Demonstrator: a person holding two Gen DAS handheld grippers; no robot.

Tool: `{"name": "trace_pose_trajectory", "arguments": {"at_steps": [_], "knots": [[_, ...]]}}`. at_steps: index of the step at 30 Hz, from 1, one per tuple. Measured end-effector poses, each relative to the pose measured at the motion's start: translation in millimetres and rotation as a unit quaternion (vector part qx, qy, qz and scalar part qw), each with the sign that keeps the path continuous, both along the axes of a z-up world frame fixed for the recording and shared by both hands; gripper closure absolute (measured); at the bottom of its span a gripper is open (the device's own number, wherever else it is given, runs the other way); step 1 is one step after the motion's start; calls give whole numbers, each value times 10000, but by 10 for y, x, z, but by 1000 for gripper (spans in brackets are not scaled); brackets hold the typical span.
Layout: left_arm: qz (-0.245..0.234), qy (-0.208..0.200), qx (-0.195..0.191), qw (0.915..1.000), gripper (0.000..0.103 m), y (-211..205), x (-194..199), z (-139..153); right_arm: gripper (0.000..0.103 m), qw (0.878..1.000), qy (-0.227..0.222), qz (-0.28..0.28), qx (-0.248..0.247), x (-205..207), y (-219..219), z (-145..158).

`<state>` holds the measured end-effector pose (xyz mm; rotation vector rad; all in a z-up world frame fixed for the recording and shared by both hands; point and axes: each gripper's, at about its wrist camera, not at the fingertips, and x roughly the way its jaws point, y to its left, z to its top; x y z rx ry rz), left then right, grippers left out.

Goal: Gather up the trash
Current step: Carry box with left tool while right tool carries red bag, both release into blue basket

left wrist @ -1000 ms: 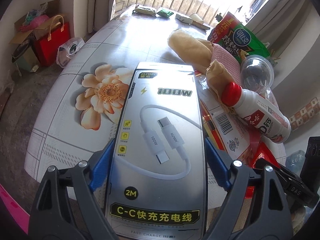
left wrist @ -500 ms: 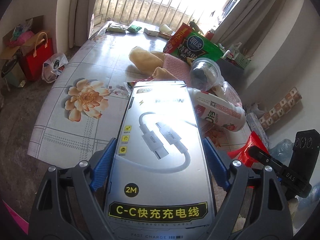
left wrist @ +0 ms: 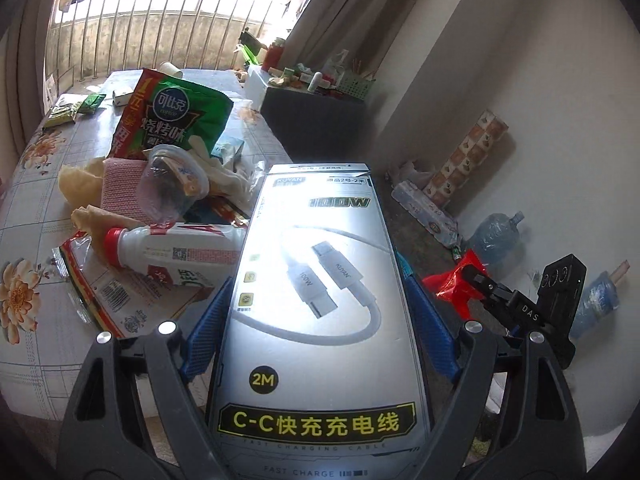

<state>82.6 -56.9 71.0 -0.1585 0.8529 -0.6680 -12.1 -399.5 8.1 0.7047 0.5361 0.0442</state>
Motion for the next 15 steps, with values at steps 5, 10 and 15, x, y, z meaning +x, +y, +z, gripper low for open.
{"name": "trace_pose_trajectory", "arguments": {"at_steps": [5, 10, 15], "knots": [[-1172, 314, 34, 9926, 23, -1175, 339, -55, 71, 9928, 482, -1067, 248, 103, -773, -329], [-1801, 808, 579, 9786, 22, -2527, 809, -446, 71, 9768, 1090, -1674, 772, 365, -1500, -870], [-1894, 1197, 1405, 9644, 23, -3631, 1275, -1104, 71, 9560, 1714, -2060, 1196, 717, -2123, -1500]]}}
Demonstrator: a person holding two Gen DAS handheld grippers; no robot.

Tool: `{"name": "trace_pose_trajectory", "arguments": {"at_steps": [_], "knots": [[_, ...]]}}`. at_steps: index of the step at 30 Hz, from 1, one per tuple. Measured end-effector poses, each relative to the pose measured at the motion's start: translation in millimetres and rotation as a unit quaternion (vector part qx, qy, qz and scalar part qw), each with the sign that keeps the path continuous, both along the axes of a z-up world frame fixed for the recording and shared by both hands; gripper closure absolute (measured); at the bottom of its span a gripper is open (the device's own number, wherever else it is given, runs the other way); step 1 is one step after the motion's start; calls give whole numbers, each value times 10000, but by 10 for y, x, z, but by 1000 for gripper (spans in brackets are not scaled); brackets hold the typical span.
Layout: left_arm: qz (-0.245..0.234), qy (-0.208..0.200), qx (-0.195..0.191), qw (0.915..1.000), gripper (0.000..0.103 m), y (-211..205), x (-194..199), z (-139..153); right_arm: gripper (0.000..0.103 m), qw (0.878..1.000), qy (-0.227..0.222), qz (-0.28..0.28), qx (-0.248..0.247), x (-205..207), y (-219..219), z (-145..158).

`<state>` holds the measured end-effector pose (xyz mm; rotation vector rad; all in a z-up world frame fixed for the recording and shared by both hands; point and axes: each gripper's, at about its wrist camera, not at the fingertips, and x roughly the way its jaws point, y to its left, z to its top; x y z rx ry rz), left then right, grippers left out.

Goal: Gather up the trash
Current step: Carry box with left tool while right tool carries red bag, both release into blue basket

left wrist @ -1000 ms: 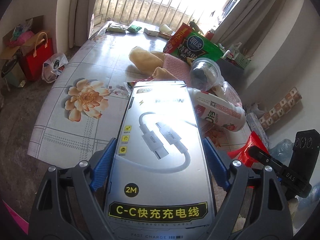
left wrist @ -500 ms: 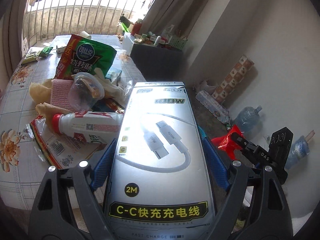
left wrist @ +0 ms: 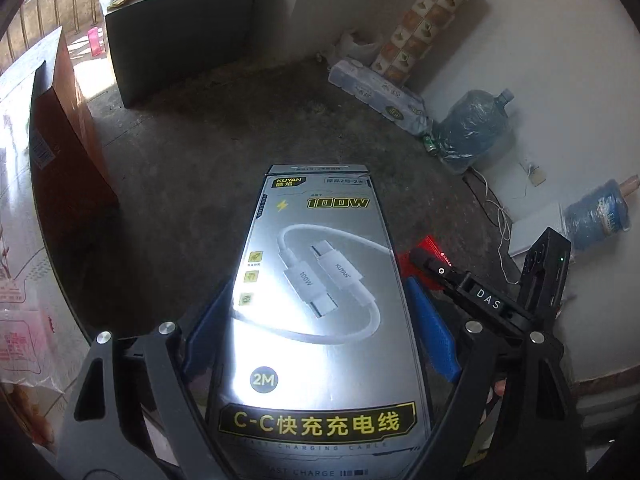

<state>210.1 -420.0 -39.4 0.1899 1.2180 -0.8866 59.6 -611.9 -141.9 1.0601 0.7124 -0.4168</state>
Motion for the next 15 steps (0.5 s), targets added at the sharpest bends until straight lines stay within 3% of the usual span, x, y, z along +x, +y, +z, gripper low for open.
{"name": "trace_pose_trajectory", "arguments": {"at_steps": [3, 6, 10, 12, 15], "knots": [[-55, 201, 317, 9993, 22, -459, 264, -388, 68, 9995, 202, -92, 216, 206, -305, -350], [158, 223, 480, 9985, 20, -773, 473, -692, 41, 9980, 466, -198, 391, 381, -520, -734], [270, 308, 568, 9975, 20, -900, 603, -907, 40, 9935, 648, -512, 784, 358, -651, -1141], [280, 402, 427, 9979, 20, -765, 578, -894, 40, 9926, 573, -623, 867, 261, -617, -1208], [308, 217, 243, 9990, 20, -589, 560, -764, 40, 9937, 510, -643, 761, 104, -531, -1176]]}}
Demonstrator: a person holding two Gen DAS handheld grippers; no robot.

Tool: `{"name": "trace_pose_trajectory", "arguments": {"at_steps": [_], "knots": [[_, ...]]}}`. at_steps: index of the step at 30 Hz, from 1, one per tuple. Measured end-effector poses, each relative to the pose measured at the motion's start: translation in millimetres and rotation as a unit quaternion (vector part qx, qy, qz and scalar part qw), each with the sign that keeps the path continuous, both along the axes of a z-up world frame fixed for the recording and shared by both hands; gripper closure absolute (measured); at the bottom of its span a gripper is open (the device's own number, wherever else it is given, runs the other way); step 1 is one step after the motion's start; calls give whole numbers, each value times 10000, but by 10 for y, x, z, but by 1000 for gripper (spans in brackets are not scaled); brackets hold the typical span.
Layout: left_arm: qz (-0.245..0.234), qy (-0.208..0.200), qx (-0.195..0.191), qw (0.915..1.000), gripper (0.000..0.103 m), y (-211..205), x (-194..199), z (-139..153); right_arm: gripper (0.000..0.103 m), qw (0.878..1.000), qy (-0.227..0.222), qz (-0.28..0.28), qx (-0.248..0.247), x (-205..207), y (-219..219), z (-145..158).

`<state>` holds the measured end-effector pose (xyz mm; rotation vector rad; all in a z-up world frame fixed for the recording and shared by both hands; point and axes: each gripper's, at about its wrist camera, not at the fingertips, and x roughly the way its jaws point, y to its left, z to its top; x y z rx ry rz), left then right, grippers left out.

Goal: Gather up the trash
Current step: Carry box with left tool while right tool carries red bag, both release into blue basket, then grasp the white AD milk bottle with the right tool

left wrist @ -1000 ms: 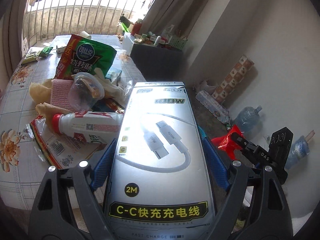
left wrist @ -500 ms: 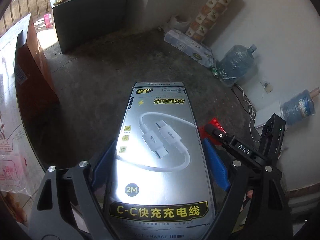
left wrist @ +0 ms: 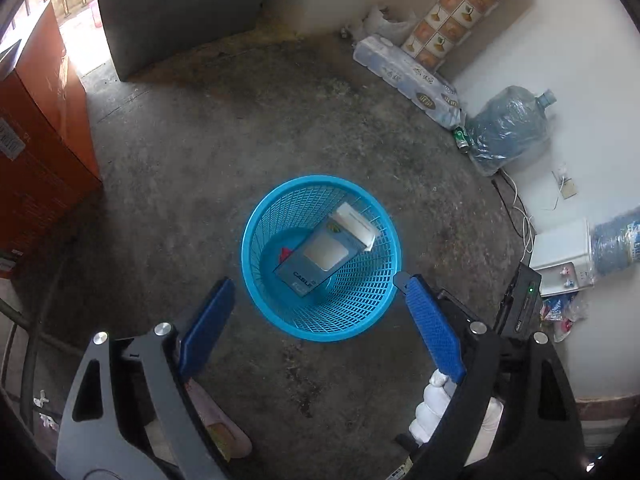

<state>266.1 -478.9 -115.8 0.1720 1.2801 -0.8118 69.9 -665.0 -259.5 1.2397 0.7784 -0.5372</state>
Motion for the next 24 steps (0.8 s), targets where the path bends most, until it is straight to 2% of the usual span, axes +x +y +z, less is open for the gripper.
{"name": "trace_pose_trajectory", "arguments": {"at_steps": [6, 11, 13, 15, 18, 20, 24], "knots": [[33, -521, -490, 9974, 20, 544, -152, 555, 40, 9980, 19, 147, -615, -320, 225, 365], [-92, -928, -973, 9909, 20, 1100, -455, 1054, 37, 9855, 55, 434, -1641, -544, 565, 968], [-206, -1129, -1143, 9868, 20, 1343, -621, 1235, 17, 9728, 28, 592, -2237, -612, 762, 1246], [-212, -1313, -1217, 9836, 20, 1605, -791, 1353, 6, 9522, 163, 869, -2923, -625, 1002, 1442], [-111, -1484, -1399, 9789, 20, 2117, -1050, 1469, 6, 9214, 472, 1405, -3593, -570, 1355, 1580], [76, -1563, -1452, 9769, 20, 2512, -1181, 1502, 6, 9058, 400, 1835, -3798, -532, 1597, 1666], [623, -1753, -1468, 9715, 20, 3400, -1362, 1518, 6, 8829, -367, 2776, -3770, -417, 2114, 1977]]}}
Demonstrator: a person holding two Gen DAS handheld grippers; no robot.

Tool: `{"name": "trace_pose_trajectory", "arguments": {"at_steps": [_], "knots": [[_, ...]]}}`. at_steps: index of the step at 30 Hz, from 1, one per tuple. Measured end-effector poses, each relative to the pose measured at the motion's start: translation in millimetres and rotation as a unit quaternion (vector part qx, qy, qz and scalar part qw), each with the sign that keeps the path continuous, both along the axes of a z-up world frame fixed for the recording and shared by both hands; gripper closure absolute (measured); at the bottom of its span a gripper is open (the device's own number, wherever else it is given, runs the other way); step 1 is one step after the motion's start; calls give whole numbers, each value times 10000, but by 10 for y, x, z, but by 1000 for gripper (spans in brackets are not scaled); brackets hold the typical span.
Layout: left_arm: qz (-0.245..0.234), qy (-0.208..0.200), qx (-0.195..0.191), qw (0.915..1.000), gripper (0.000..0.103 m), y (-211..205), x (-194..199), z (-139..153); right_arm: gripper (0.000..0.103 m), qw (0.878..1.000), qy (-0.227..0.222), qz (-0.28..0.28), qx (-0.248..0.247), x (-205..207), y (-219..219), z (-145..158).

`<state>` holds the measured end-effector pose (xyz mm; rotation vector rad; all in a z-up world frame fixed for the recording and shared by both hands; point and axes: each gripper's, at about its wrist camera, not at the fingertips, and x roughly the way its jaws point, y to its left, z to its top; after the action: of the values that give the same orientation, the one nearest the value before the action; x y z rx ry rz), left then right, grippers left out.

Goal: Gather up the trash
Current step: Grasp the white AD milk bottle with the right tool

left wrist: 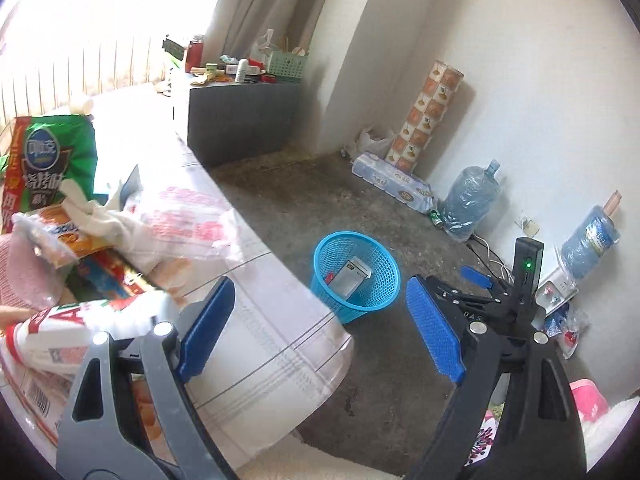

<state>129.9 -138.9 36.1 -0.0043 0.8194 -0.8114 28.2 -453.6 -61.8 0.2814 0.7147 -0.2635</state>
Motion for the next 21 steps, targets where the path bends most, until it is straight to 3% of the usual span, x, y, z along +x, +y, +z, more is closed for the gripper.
{"name": "trace_pose_trajectory", "arguments": {"at_steps": [4, 9, 11, 15, 19, 21], "knots": [[865, 73, -63, 9962, 20, 902, -57, -82, 6, 9904, -451, 1275, 268, 266, 612, 430], [1992, 305, -300, 9790, 20, 1802, -68, -238, 6, 9512, -769, 2917, 643, 746, 1472, 813], [2300, 404, -356, 9717, 20, 2032, -60, -326, 6, 9344, -656, 3431, 697, 955, 1858, 847], [2636, 774, -477, 9603, 20, 2333, -14, -533, 6, 9049, -218, 4248, 145, 1343, 2504, 792], [2716, 901, -443, 9571, 20, 2440, -1, -705, 6, 8822, 456, 4677, -278, 1678, 2916, 615], [2722, 929, -434, 9568, 26, 2458, 21, -763, 6, 8709, 774, 4835, -423, 1783, 3017, 530]]}}
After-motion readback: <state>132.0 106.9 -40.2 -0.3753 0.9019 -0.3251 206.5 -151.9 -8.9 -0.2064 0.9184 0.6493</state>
